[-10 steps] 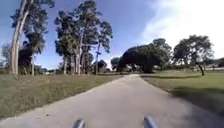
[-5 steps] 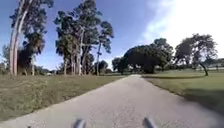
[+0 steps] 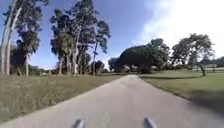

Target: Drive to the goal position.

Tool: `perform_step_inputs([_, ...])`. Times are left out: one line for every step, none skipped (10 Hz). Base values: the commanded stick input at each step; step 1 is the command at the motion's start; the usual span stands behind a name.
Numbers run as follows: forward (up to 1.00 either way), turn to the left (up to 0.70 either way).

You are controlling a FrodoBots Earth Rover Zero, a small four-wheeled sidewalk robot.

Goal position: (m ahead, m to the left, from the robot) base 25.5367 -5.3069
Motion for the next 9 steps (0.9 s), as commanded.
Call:
perform_step_inputs([0.85, 0.00])
perform_step_inputs([0.85, 0.00])
perform_step_inputs([0.85, 0.00])
perform_step_inputs([0.85, 0.00])
perform_step_inputs([0.85, 0.00])
perform_step_inputs([0.85, 0.00])
perform_step_inputs([0.85, 0.00])
perform_step_inputs([0.85, 0.00])
perform_step_inputs([0.85, 0.00])
